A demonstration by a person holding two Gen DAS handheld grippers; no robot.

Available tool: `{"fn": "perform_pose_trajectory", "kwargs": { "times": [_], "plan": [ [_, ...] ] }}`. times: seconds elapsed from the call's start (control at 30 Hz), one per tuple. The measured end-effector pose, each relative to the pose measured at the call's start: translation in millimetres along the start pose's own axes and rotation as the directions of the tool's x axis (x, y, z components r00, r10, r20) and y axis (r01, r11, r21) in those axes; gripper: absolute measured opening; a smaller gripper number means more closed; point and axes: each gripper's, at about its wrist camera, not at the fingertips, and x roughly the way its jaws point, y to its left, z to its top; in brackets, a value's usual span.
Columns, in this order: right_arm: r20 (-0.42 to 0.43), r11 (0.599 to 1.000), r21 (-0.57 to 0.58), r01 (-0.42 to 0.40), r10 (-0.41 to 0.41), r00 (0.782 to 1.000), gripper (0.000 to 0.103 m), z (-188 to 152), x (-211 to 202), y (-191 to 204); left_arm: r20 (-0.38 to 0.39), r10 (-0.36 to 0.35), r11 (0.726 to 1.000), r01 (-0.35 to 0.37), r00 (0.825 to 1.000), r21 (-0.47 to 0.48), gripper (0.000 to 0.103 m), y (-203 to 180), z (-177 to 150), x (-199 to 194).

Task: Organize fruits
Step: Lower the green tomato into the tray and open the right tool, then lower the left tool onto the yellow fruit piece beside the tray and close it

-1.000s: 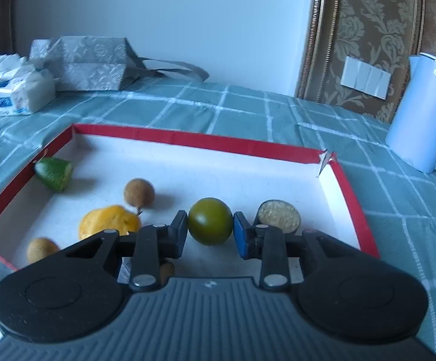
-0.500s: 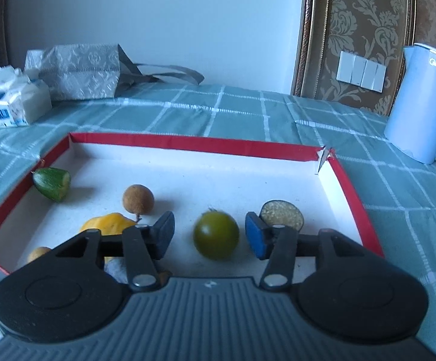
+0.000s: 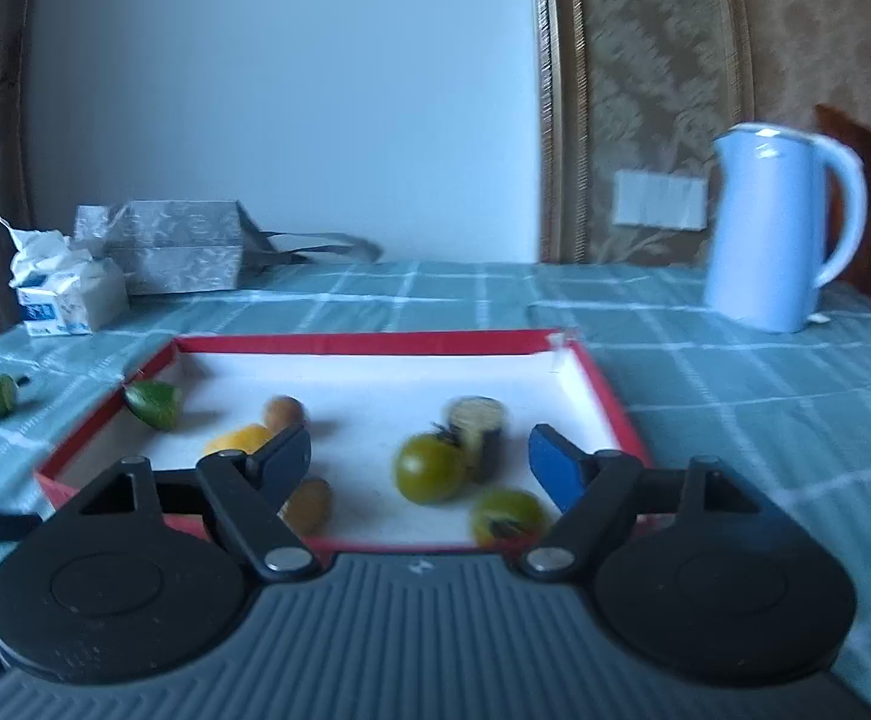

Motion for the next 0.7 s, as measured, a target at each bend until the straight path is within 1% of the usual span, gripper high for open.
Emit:
{"fn": "perform_pose_trajectory", "kwargs": {
  "times": [0.07,0.1,0.13,0.2,0.27,0.3,0.4,0.43,0.5,0.53,0.6,0.63,0.7],
  "plan": [
    [0.037,0.999,0.007,0.040,-0.041,0.998,0.078,-7.1,-14.3,-8.7,0.000,-0.001,1.000,0.001,1.000,0.000,0.101,0.3,-0.5,0.6],
    [0.053,0.998,0.019,0.063,-0.064,0.997,0.080,-11.0,-21.5,-14.2,0.000,-0.001,1.000,0.001,1.000,-0.001,0.101,0.3,-0.5,0.4],
    [0.063,0.996,0.036,0.084,-0.086,0.994,0.087,-14.7,-27.3,-20.7,0.000,-0.001,1.000,0.001,1.000,-0.002,0.101,0.8,-0.5,0.7],
    [0.070,0.989,0.080,0.124,-0.130,0.989,0.089,-20.8,-35.0,-34.6,0.001,-0.001,1.000,0.001,1.000,-0.007,0.101,2.0,-1.0,0.3],
    [0.055,0.979,0.135,0.155,-0.163,0.985,0.093,-24.1,-38.7,-49.7,0.006,-0.010,1.000,0.011,1.000,-0.025,0.101,5.3,-1.0,-1.0],
    [0.039,0.972,0.172,0.161,-0.170,0.985,0.098,-25.7,-38.7,-57.4,0.009,-0.019,0.999,0.020,1.000,-0.038,0.101,7.8,-1.2,-2.3],
    [-0.006,0.956,0.239,0.170,-0.174,0.985,0.098,-29.9,-36.7,-71.5,0.019,-0.056,0.996,0.057,0.998,-0.069,0.101,12.8,-1.1,-6.8],
    [-0.013,0.951,0.255,0.175,-0.178,0.984,0.098,-30.1,-36.2,-74.4,0.032,-0.084,0.993,0.086,0.996,-0.077,0.101,13.9,-1.7,-10.3],
    [-0.013,0.946,0.271,0.177,-0.180,0.984,0.099,-31.4,-35.9,-77.8,0.064,-0.116,0.990,0.120,0.991,-0.072,0.101,12.4,-1.9,-17.3],
    [-0.015,0.945,0.275,0.177,-0.180,0.984,0.101,-32.0,-36.0,-78.5,0.092,-0.126,0.989,0.132,0.988,-0.068,0.101,11.3,-2.1,-22.2],
    [-0.031,0.945,0.272,0.181,-0.179,0.983,0.101,-32.7,-33.5,-77.6,0.140,-0.148,0.986,0.157,0.979,-0.056,0.101,7.5,-2.1,-30.9],
    [-0.035,0.945,0.272,0.182,-0.179,0.983,0.101,-33.6,-33.5,-78.5,0.150,-0.164,0.984,0.173,0.975,-0.047,0.101,4.4,-1.6,-33.8],
    [-0.044,0.944,0.277,0.182,-0.177,0.983,0.101,-34.0,-32.3,-79.0,0.139,-0.199,0.977,0.207,0.970,-0.043,0.101,-2.1,1.2,-34.2]
  ]
}}
